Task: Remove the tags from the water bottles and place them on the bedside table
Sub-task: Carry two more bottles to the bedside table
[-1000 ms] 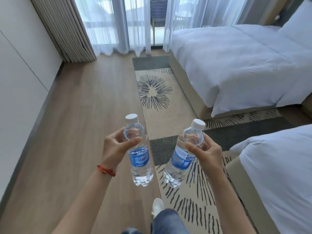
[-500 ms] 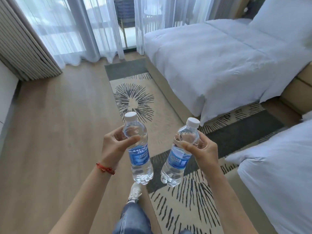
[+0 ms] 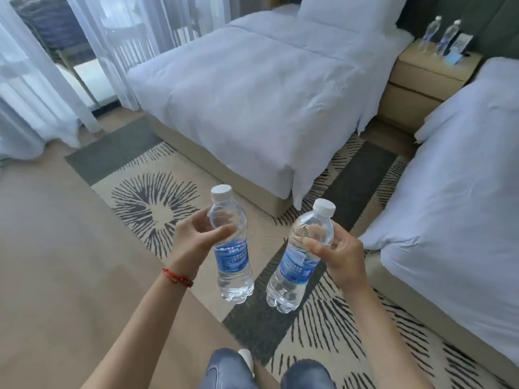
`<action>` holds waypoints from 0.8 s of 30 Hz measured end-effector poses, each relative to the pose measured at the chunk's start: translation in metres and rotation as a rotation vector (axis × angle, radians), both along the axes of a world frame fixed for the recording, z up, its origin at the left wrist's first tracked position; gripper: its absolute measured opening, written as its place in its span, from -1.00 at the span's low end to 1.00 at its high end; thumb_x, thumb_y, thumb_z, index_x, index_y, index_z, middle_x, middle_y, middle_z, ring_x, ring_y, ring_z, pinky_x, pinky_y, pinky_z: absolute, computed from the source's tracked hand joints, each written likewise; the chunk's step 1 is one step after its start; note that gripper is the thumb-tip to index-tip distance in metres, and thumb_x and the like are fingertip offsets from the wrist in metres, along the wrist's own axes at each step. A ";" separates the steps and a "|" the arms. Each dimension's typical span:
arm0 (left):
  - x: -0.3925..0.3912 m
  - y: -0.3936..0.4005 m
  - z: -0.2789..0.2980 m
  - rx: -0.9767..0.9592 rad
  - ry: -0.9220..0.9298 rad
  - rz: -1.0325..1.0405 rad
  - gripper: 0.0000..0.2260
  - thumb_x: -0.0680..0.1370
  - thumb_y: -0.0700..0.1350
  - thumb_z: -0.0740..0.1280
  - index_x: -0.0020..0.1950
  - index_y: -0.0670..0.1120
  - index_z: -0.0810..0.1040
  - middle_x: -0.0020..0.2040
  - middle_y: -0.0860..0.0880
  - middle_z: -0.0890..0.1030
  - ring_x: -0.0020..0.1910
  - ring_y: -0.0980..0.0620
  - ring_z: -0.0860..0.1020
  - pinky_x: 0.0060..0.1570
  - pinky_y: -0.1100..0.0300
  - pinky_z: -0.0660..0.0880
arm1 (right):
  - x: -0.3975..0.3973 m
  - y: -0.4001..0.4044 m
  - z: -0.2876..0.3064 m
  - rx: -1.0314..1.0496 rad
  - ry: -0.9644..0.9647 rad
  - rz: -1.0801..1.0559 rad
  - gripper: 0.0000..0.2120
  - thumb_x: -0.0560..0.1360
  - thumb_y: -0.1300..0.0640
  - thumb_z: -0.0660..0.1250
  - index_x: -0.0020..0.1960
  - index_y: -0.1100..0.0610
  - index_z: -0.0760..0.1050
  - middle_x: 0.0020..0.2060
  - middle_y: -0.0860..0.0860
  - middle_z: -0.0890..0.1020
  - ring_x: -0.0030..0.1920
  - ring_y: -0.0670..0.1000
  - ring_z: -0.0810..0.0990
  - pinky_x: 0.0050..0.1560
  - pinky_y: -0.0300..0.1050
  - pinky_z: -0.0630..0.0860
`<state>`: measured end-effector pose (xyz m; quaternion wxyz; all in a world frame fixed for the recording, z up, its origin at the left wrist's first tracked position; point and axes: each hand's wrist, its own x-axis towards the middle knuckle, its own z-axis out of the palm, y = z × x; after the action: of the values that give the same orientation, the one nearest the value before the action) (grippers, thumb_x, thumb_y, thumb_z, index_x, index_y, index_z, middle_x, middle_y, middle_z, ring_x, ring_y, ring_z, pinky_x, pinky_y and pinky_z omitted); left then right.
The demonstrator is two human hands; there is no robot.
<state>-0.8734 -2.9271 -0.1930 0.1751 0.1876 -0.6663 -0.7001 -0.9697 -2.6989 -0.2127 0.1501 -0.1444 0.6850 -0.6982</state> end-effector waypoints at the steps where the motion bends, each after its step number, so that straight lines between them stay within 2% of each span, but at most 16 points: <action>1: -0.013 -0.003 -0.002 0.002 -0.005 -0.031 -0.59 0.19 -0.11 0.47 0.02 -0.13 0.60 -0.18 0.08 0.70 -0.18 0.12 0.65 -0.24 0.36 0.53 | -0.006 0.001 -0.002 0.002 -0.009 -0.032 -0.74 0.26 0.16 0.48 -0.05 0.04 0.59 -0.22 -0.10 0.71 -0.18 -0.14 0.66 -0.22 -0.32 0.55; 5: -0.066 -0.003 -0.011 0.011 -0.019 -0.168 -0.63 0.22 -0.13 0.51 0.01 -0.11 0.61 -0.14 0.02 0.70 -0.15 0.06 0.65 -0.23 0.33 0.54 | -0.032 0.015 -0.006 0.034 -0.009 -0.160 -0.76 0.34 0.38 0.43 -0.10 0.08 0.59 -0.29 -0.14 0.70 -0.24 -0.21 0.64 -0.26 -0.39 0.51; 10: -0.142 0.021 -0.024 0.001 -0.050 -0.273 -0.61 0.22 -0.13 0.54 0.02 -0.14 0.62 -0.11 -0.04 0.70 -0.12 0.00 0.65 -0.20 0.29 0.55 | -0.078 0.049 -0.012 0.086 0.008 -0.339 -0.74 0.35 0.36 0.44 -0.18 -0.01 0.61 -0.31 -0.17 0.69 -0.25 -0.24 0.63 -0.28 -0.40 0.51; 12: -0.176 0.034 -0.028 -0.016 -0.057 -0.310 -0.63 0.22 -0.13 0.55 0.00 -0.11 0.63 -0.11 -0.02 0.70 -0.13 0.02 0.66 -0.21 0.29 0.55 | -0.101 0.063 -0.013 0.091 0.014 -0.384 -0.77 0.33 0.28 0.47 -0.20 -0.05 0.63 -0.30 -0.17 0.69 -0.23 -0.22 0.63 -0.26 -0.37 0.52; 14: -0.211 0.047 -0.032 -0.034 -0.059 -0.340 -0.69 0.25 -0.13 0.51 -0.02 -0.10 0.64 -0.12 -0.02 0.70 -0.14 0.01 0.66 -0.21 0.28 0.56 | -0.129 0.078 -0.014 0.079 0.018 -0.431 -0.83 0.25 0.12 0.48 -0.19 -0.06 0.63 -0.30 -0.16 0.68 -0.24 -0.21 0.63 -0.25 -0.35 0.53; 16: -0.247 0.061 -0.032 -0.043 -0.057 -0.366 -0.70 0.26 -0.14 0.53 -0.03 -0.10 0.64 -0.12 -0.04 0.70 -0.13 -0.01 0.66 -0.21 0.28 0.56 | -0.159 0.090 -0.013 0.076 0.016 -0.478 -0.80 0.18 -0.01 0.46 -0.19 -0.06 0.62 -0.30 -0.16 0.68 -0.25 -0.22 0.62 -0.28 -0.37 0.52; 21: -0.333 0.097 -0.020 -0.055 -0.054 -0.427 -0.65 0.20 0.03 0.50 -0.07 -0.05 0.65 -0.13 -0.03 0.70 -0.15 0.02 0.66 -0.23 0.29 0.55 | -0.233 0.124 -0.004 0.094 0.006 -0.548 -0.76 0.15 -0.09 0.44 -0.19 -0.11 0.62 -0.29 -0.19 0.67 -0.24 -0.26 0.60 -0.30 -0.40 0.49; 24: -0.382 0.114 -0.014 -0.067 -0.047 -0.470 -0.66 0.20 0.06 0.48 -0.08 -0.03 0.65 -0.15 0.00 0.70 -0.17 0.05 0.65 -0.25 0.32 0.53 | -0.278 0.146 0.002 0.095 -0.004 -0.587 -0.70 0.13 -0.11 0.44 -0.15 -0.09 0.62 -0.28 -0.19 0.67 -0.23 -0.27 0.59 -0.33 -0.42 0.48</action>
<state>-1.2549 -2.8133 -0.2069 -0.0020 0.0379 -0.7183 -0.6947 -1.2474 -2.5529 -0.2109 -0.0506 0.0685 0.7291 -0.6791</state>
